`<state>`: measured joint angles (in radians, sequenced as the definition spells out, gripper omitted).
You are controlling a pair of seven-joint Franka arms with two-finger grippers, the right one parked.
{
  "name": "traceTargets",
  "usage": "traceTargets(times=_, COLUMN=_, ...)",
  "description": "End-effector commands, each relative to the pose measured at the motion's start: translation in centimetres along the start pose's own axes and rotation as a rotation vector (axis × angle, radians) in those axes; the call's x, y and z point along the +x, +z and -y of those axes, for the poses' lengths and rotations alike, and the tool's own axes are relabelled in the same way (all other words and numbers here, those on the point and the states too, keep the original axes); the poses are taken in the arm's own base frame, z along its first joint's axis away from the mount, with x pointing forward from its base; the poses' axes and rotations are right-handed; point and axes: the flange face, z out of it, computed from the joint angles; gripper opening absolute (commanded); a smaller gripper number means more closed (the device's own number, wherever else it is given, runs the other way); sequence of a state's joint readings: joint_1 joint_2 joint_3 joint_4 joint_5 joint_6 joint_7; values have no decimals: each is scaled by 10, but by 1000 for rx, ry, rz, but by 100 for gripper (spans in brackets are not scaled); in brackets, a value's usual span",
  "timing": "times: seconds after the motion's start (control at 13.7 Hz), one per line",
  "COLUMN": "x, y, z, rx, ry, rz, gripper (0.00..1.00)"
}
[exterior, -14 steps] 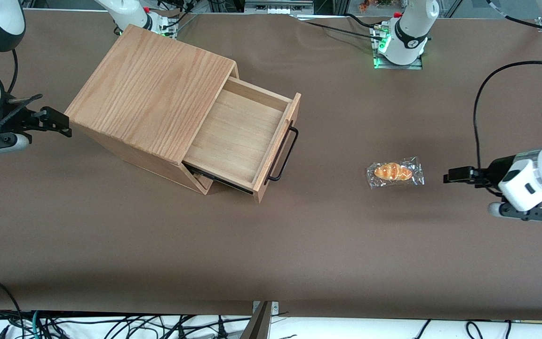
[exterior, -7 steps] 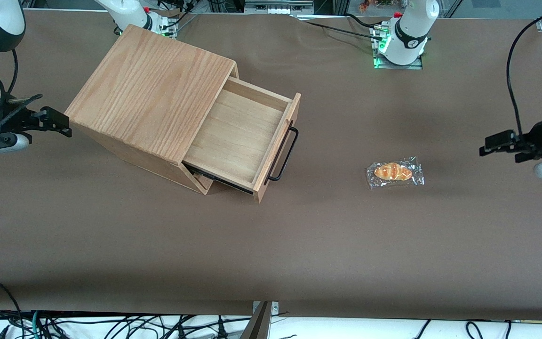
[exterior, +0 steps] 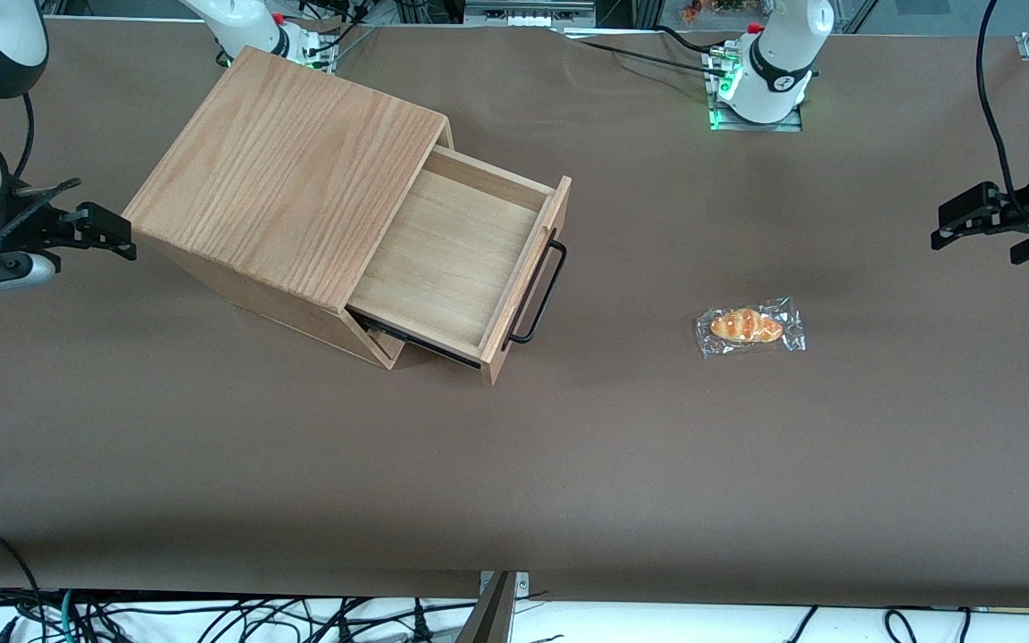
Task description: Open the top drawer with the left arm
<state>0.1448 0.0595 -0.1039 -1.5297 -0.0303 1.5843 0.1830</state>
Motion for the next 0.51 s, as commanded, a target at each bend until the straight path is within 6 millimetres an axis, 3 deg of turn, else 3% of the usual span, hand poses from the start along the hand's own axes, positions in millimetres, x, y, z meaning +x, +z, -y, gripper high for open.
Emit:
traceTargets(times=0.0, x=-15, y=-8, z=-1, rx=32, ry=9, rz=3, gripper=100)
traceTargets(times=0.44, x=-31, y=-20, z=-21, rx=33, ry=32, rz=46, gripper=100)
